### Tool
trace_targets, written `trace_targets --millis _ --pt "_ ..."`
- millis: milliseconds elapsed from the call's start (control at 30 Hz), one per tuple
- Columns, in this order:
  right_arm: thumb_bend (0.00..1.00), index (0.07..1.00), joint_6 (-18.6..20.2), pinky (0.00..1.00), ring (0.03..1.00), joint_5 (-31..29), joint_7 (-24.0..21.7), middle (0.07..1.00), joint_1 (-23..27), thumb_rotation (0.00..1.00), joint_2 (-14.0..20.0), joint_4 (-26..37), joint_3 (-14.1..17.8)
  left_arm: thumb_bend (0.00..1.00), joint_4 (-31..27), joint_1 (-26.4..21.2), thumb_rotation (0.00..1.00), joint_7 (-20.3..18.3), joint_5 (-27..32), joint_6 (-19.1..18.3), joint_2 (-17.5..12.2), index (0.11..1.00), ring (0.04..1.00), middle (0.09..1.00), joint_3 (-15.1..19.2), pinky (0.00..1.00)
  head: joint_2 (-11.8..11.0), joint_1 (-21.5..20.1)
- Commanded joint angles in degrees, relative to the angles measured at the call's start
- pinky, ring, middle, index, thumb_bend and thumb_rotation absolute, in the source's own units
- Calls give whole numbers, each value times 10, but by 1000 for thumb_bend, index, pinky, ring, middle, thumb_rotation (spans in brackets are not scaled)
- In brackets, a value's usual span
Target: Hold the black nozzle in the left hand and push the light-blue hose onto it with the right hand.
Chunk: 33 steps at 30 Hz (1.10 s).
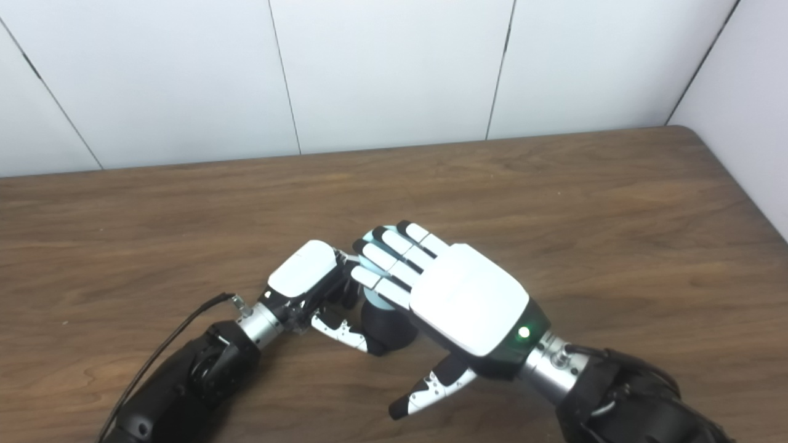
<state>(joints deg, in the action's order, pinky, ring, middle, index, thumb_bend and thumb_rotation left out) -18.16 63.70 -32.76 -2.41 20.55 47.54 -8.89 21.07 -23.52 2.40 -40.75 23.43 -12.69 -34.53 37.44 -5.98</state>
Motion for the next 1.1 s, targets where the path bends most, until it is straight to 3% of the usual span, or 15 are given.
trace_targets --millis 0,300,900,967,1067 --pt "812 913 6 877 965 -13 -68 958 -38 814 15 -26 -23 518 81 132 39 -50 -12 -34 -5 487 153 227 -44 101 -1 -1" --pt "830 926 31 901 987 -22 -83 984 -48 839 14 -30 -35 518 77 133 40 -52 -13 -40 -7 487 146 217 -43 95 -2 -1" --pt "779 950 29 882 980 17 -37 990 -72 893 9 -55 -60 517 67 139 39 -61 -6 -45 -10 487 172 250 -41 117 1 -1" --pt "785 955 24 892 987 16 -15 991 -69 876 10 -58 -58 517 72 137 40 -60 -8 -45 -9 487 179 259 -41 122 -2 -3" --pt "796 961 13 935 999 -8 59 997 -54 805 4 -63 -45 517 86 131 40 -57 -11 -43 -6 487 179 257 -42 121 -9 -6"
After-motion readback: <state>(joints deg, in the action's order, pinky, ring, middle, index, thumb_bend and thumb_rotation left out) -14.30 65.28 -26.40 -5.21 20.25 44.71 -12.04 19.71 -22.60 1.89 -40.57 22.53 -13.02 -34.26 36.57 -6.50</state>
